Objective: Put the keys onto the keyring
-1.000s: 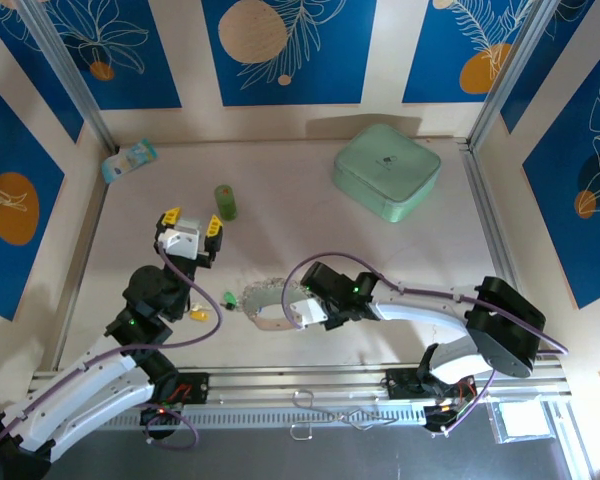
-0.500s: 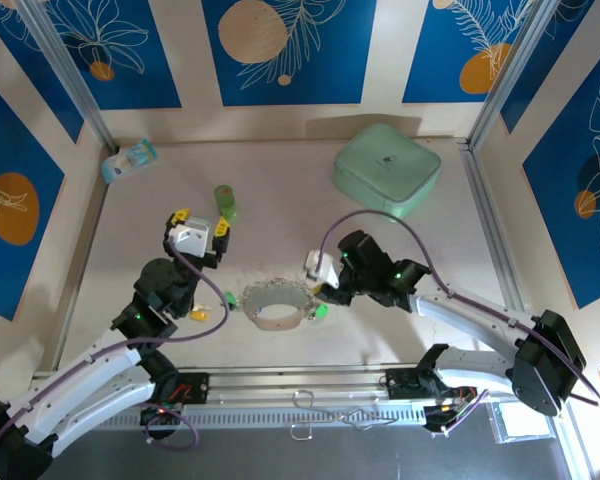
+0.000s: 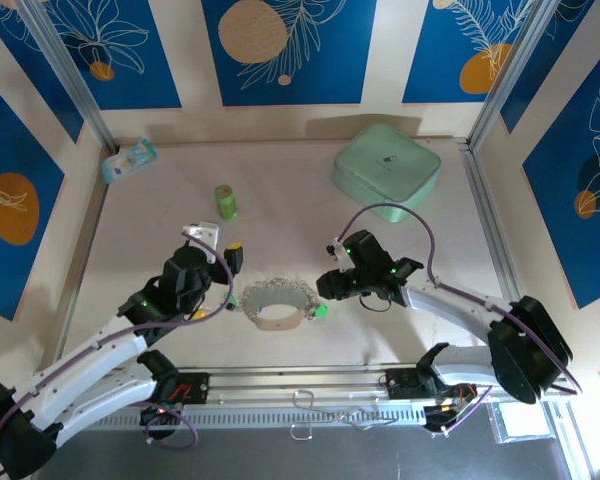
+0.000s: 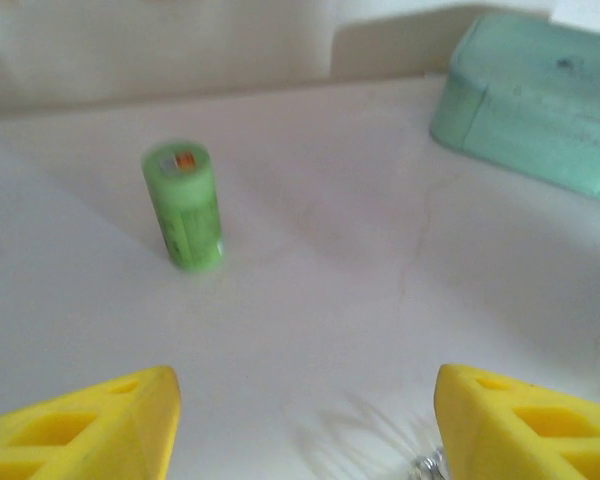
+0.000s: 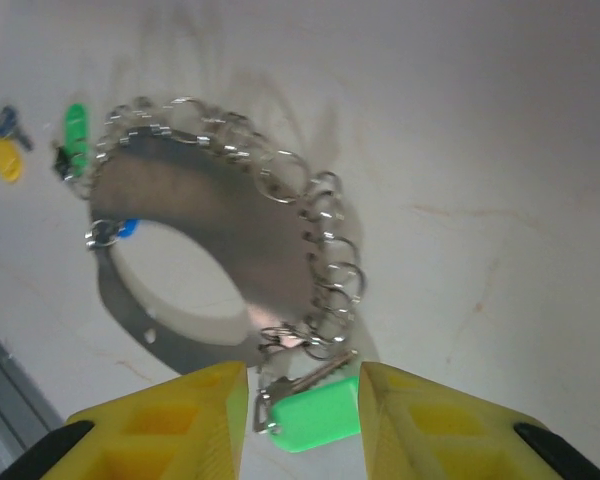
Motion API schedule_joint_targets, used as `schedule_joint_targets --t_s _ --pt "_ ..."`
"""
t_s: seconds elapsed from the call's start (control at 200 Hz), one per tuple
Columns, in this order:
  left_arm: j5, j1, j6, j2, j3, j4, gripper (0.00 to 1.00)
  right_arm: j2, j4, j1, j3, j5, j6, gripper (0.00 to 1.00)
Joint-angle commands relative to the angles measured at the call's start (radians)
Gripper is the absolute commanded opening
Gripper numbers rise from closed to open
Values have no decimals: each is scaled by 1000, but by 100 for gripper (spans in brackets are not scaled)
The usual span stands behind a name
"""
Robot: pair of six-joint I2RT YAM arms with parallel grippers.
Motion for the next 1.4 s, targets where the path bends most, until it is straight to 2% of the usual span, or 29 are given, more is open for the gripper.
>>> schedule_joint_targets --t_s 0.0,0.185,0.365,0.635,0.815,0.985,1.29,1.395 --pt "108 9 -176 52 13 -79 66 50 -31 -21 40 -65 134 35" --pt "282 9 -269 211 32 -63 65 147 -1 -27 85 -100 158 32" --pt "361 3 -340 289 11 -6 63 218 -32 -30 104 -109 167 31" --pt "363 -2 -358 292 -34 41 63 240 -38 28 111 -149 124 36" --pt "358 -3 -337 277 -45 55 64 232 -152 86 147 -81 35 38" --pt "355 -3 -325 270 -57 77 64 241 -226 131 199 -91 -85 37" --pt "337 -3 -309 235 -75 78 64 334 -285 155 260 -59 -108 40" --pt "329 -2 -310 228 -87 90 65 347 -282 164 236 -94 -94 42"
